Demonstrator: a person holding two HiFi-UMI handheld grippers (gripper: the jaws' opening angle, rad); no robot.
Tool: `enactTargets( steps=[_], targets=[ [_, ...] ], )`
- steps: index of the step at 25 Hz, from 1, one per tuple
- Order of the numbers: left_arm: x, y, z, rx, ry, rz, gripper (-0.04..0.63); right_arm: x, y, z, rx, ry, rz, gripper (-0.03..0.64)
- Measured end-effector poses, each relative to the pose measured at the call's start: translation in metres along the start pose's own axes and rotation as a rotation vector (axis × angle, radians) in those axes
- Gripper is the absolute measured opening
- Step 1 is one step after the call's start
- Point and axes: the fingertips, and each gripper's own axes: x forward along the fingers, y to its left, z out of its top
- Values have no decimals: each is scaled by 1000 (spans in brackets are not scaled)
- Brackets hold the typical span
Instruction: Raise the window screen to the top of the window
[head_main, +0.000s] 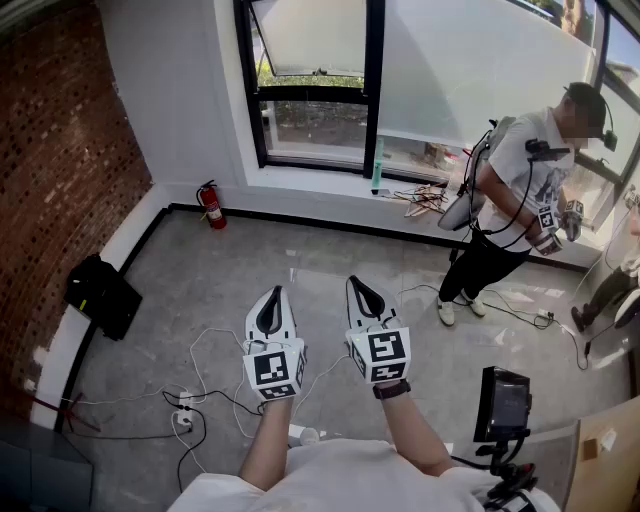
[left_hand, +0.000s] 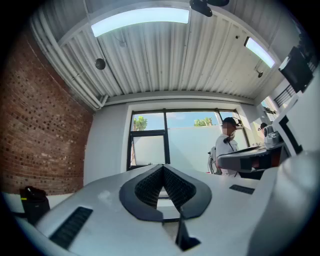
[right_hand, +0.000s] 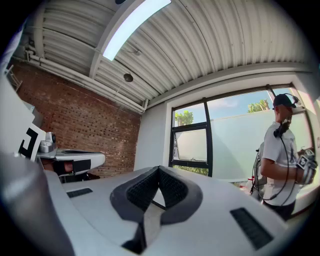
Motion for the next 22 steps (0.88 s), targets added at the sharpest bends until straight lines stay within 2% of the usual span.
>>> enactTargets(
  steps=[5,13,18,22],
  targets=[
    [2,21,-4,-25,19,9,-6,6,7,7,44,-19,-2,0],
    [-18,76,-17,-15,24,-34,-6,37,84,-6,92,1,24,0],
    [-20,112,-38,-78,59,-23,-6,54,121,-21,183,-2,66,0],
    [-15,120,-51,-101,66,-35,-6,70,127,-36,156,57,64,0]
  ],
)
